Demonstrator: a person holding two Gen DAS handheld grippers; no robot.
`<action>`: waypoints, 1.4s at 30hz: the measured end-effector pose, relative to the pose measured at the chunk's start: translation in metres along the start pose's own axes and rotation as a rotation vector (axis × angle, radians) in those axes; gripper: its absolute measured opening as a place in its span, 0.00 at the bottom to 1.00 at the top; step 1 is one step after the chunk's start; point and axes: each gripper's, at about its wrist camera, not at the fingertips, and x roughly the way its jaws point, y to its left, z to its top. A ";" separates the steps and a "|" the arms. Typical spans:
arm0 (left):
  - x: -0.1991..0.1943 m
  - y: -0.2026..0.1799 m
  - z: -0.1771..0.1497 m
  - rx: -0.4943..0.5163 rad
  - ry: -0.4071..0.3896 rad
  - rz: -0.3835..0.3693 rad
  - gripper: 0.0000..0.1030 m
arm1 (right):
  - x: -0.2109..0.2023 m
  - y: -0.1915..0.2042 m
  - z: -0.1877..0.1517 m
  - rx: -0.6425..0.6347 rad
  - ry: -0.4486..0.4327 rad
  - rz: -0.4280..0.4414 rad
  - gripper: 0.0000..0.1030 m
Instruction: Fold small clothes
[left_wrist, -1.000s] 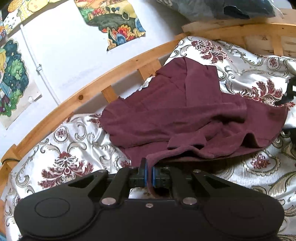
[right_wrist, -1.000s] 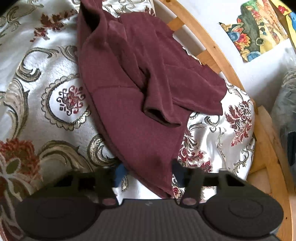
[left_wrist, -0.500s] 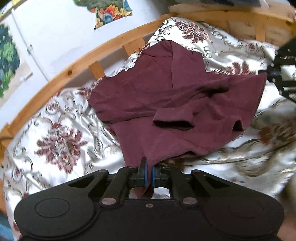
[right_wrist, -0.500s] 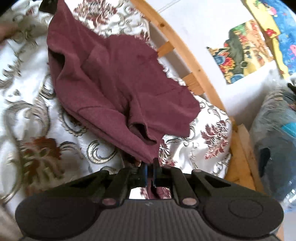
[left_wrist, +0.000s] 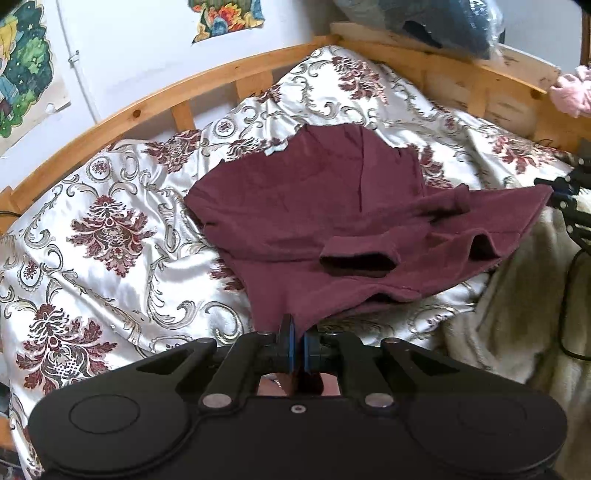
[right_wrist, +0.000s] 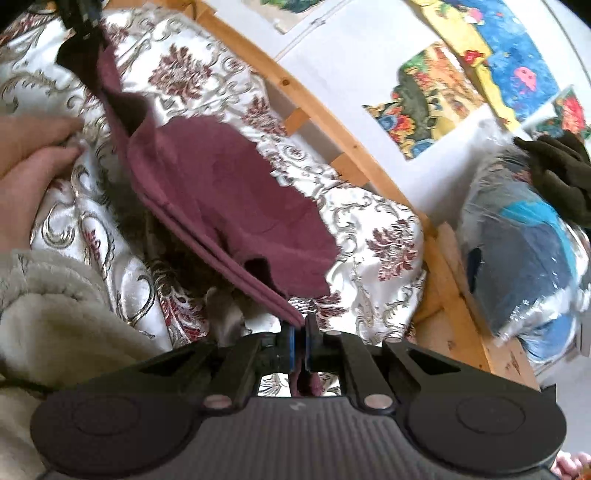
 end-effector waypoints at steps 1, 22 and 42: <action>-0.001 -0.001 0.000 0.000 -0.005 0.001 0.04 | -0.001 -0.001 0.001 0.007 -0.004 -0.008 0.06; 0.127 0.065 0.135 -0.109 -0.129 0.241 0.04 | 0.169 -0.064 0.073 0.103 -0.130 -0.192 0.06; 0.284 0.121 0.145 -0.355 -0.048 0.288 0.05 | 0.348 -0.031 0.081 0.108 -0.104 -0.147 0.08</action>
